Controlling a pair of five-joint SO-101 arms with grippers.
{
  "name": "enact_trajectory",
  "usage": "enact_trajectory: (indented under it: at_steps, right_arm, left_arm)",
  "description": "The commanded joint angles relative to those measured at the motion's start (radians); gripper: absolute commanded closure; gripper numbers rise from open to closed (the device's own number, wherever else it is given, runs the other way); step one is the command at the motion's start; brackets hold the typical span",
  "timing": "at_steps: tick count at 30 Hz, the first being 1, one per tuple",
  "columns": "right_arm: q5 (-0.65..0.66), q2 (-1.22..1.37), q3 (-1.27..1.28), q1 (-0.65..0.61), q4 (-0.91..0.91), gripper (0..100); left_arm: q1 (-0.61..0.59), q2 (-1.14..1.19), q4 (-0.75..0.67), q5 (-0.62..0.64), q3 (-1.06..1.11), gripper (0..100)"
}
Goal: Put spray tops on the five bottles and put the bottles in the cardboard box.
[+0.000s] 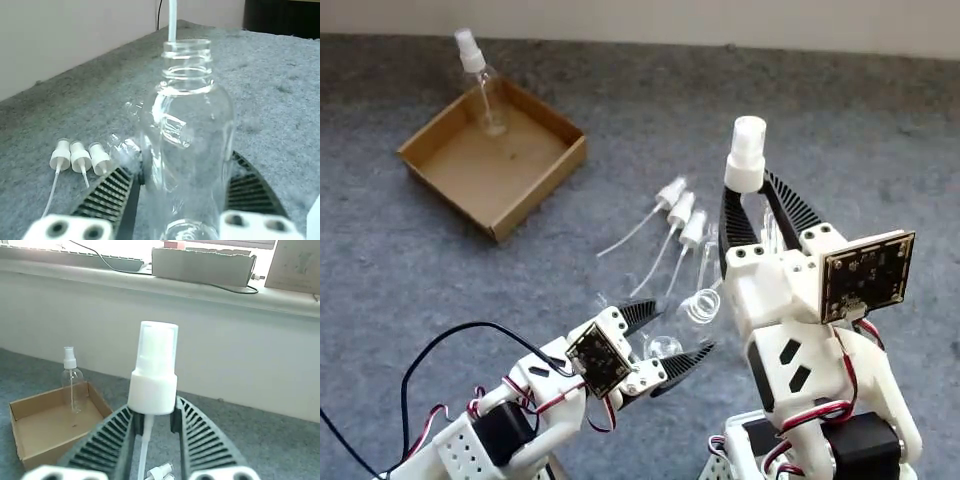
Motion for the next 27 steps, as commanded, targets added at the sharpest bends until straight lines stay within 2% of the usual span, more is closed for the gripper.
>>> enact_trajectory:
  at_steps: [1,7,13,27]
  right_arm:
    - [-0.011,-0.008,-0.101,0.015,-0.025,95.0]
    - [-0.011,-0.008,-0.180,0.013,0.058,95.0]
    - [-0.011,-0.008,-0.177,0.013,0.059,95.0]
    - [-0.011,-0.008,-0.038,0.013,0.053,95.0]
  left_arm:
    - [0.004,-0.012,0.003,0.009,0.018,93]
    - [0.004,-0.012,0.003,0.009,0.018,93]
    - [0.004,-0.012,0.002,0.009,0.018,93]
    - [0.004,-0.021,0.000,0.009,0.018,93]
